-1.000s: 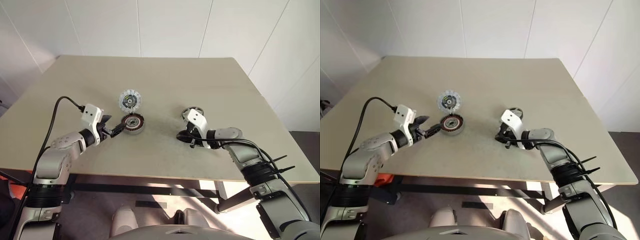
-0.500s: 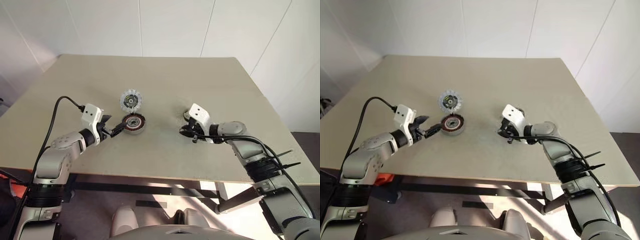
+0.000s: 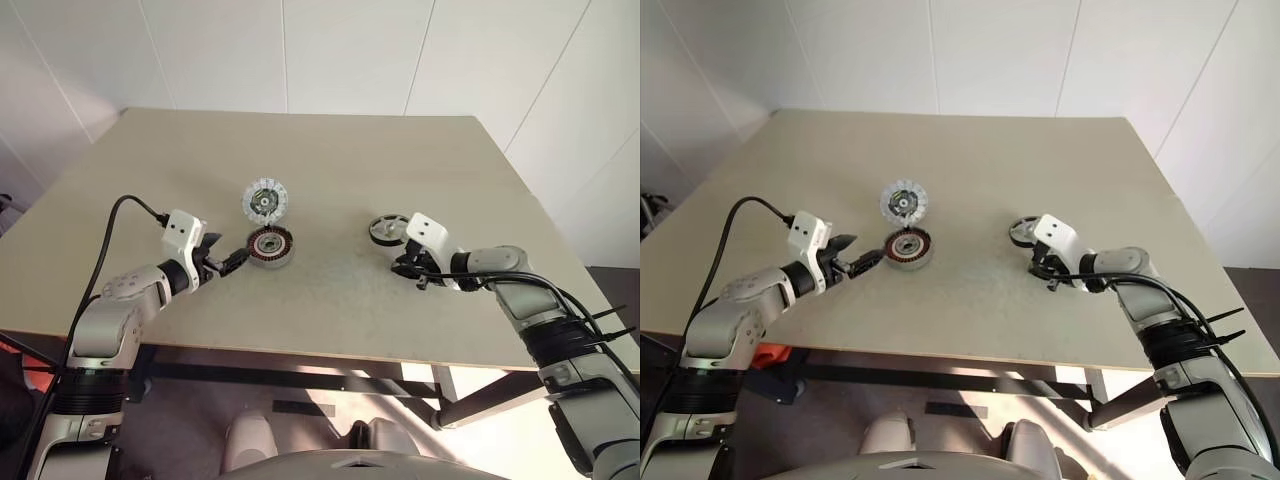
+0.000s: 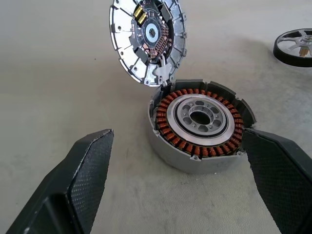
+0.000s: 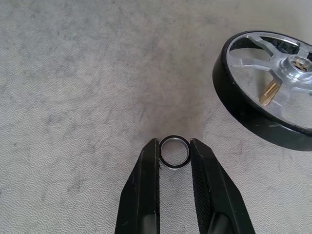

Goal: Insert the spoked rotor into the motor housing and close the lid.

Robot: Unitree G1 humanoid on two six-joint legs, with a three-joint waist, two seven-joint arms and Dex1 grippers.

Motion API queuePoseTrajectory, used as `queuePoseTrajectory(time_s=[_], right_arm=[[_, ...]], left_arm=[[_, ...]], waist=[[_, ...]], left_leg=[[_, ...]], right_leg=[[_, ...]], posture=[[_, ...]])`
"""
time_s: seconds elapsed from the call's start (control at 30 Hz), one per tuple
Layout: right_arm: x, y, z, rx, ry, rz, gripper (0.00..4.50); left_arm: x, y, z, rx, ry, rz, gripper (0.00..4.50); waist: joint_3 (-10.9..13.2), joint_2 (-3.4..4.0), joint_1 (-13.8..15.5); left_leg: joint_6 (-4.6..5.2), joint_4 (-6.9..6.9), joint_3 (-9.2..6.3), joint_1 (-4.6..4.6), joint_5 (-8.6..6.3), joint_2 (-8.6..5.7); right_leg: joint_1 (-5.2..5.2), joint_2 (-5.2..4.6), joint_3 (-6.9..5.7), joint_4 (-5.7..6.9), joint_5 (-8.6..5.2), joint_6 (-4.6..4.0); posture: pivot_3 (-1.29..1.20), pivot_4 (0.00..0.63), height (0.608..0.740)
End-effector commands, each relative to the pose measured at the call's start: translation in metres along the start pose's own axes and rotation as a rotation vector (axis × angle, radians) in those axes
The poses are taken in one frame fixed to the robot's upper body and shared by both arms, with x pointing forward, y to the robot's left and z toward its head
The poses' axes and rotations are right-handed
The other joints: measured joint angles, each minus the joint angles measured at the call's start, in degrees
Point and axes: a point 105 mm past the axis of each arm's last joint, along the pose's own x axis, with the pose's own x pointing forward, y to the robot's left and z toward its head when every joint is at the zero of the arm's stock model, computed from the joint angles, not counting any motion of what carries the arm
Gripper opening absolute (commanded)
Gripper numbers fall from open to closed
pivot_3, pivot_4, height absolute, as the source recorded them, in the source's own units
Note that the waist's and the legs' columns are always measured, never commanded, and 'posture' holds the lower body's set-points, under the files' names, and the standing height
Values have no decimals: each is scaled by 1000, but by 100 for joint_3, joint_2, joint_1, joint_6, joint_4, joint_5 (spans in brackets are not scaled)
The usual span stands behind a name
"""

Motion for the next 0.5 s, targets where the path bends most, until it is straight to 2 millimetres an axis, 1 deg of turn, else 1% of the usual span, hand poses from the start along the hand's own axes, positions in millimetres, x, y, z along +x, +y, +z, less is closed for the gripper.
queuePoseTrajectory(time_s=[0.03, 0.1, 0.17, 0.2, 0.27, 0.3, 0.4, 0.47, 0.5], right_arm=[[-9, -10, -6, 17, 18, -35, 613], [-8, -9, -6, 24, 16, -28, 1319], [-8, -7, -5, 27, 12, -9, 1871], [-8, -6, -3, 16, 2, -7, 2229], [-8, -5, 5, -8, -32, -9, 2910], [-8, -1, 19, -23, -85, 16, 3209], [-13, 12, 52, -51, -212, 98, 3209], [-16, 16, 63, -64, -249, 124, 3209], [-17, 18, 73, -80, -280, 135, 3209]], left_arm=[[0, 1, 12, 32, -38, 3, 4432], [0, 2, 12, 33, -39, 5, 4432], [0, 2, 12, 34, -39, 7, 4432], [0, 2, 12, 34, -39, 8, 4432], [0, 3, 12, 34, -39, 10, 4432], [0, 3, 12, 33, -38, 12, 4432], [0, 5, 11, 30, -37, 19, 4432], [-1, 8, 11, 30, -37, 28, 4432], [-2, 11, 12, 30, -39, 38, 4432]], waist=[[0, 0, 0], [0, 0, 2], [0, 0, 4], [0, 0, 3], [0, 0, -5], [0, 0, -5], [2, 3, -18], [2, 4, -27], [2, 4, -18]], left_leg=[[0, 0, 0, 0, 0, 0], [0, 0, 0, 0, 0, 0], [0, 0, 0, 0, 0, 0], [0, 0, 0, 0, 0, 0], [0, -1, 0, 1, 0, 0], [0, -2, 0, 1, 0, 1], [1, -5, 0, -1, 0, 1], [1, -5, 1, -4, 0, 1], [1, -5, 1, -3, 0, 2]], right_leg=[[0, 0, 0, 0, 0, 0], [0, 0, 0, 0, 0, 0], [0, 0, 0, 0, 0, 0], [0, 0, 0, 0, 0, 0], [0, 1, 0, 0, 0, 0], [0, 1, 0, 0, 0, 0], [-5, 2, 0, -2, 0, 0], [-12, 4, 2, 0, 0, 0], [-11, 4, 2, 1, 0, 0]], posture=[[0, 0, 740], [0, 0, 740], [0, 0, 740], [0, 0, 740], [0, 0, 740], [0, 0, 740], [0, 0, 740], [0, 0, 740], [0, 0, 740]])
